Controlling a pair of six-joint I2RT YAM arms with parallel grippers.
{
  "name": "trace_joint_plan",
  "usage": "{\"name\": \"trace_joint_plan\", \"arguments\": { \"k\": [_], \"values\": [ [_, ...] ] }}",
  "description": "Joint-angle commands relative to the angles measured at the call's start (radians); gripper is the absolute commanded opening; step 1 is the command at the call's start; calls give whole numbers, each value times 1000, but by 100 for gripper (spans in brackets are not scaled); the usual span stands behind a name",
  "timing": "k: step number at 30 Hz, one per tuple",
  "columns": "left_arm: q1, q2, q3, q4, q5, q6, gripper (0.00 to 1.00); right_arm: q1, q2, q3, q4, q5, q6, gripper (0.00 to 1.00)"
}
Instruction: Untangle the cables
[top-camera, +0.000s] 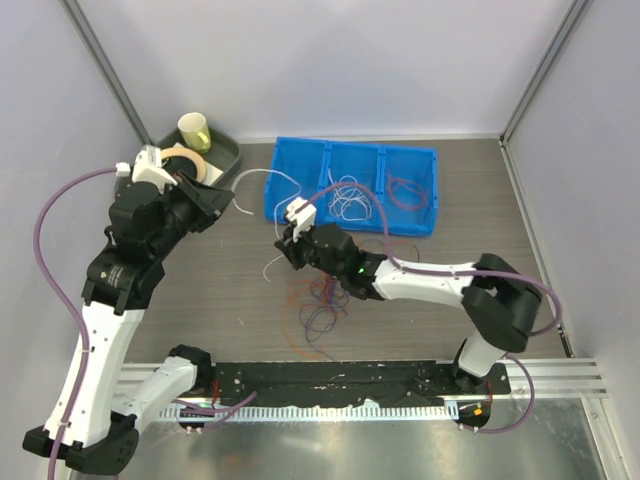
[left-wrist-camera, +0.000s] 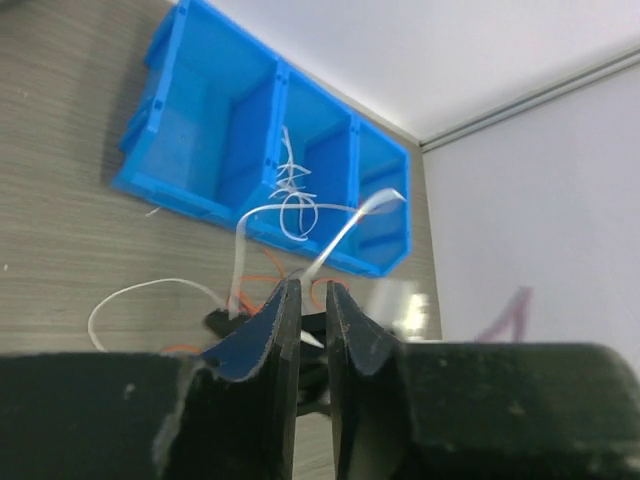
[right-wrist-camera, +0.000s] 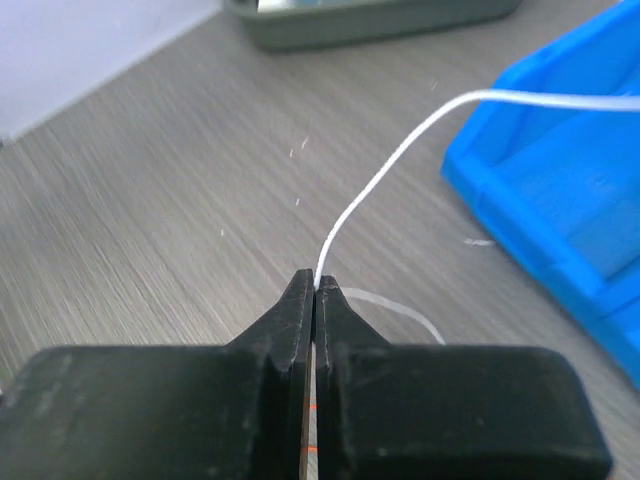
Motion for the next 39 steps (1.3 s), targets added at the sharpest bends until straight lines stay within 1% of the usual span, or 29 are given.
{"name": "trace_joint_plan", "arguments": {
  "k": [1,2,3,4,5,6,8,10,13,14,21,26,29,34,39],
  "values": [
    [0,10,-70,-7,-17,23,26,-25,-136,111,-143,145,46,1],
    [0,24,-82,-15,-4,29,37,-32,-162,153,-172,157,48,1],
    [0,30,-107,-18,19,29,44,-45,-171,175,-231,178,49,1],
    [0,35,-117,-16,35,30,50,-69,-180,197,-253,183,51,1],
    [0,41,-128,-9,46,32,67,-83,-199,235,-273,183,57,1],
    [0,42,-147,-6,60,32,76,-100,-209,250,-295,179,60,1],
    [2,42,-162,0,63,32,91,-144,-231,287,-299,171,51,1],
    [0,38,-179,2,57,33,99,-189,-236,316,-309,162,43,1],
    [0,32,-190,4,45,35,100,-238,-220,381,-326,140,30,1],
    [0,32,-190,-4,43,36,100,-271,-211,413,-335,134,28,1],
    [0,1,-200,-65,-21,52,100,-373,-113,502,-346,114,-50,1],
    [2,-43,-243,-87,-79,55,100,-408,-39,491,-323,116,-72,1],
    [0,-48,-260,-105,-92,56,100,-422,5,461,-287,122,-64,1],
    [2,-43,-274,-150,-113,65,100,-453,86,459,-276,169,-55,1],
    [0,-50,-285,-173,-124,72,100,-494,178,448,-275,125,45,1]
  ]
}}
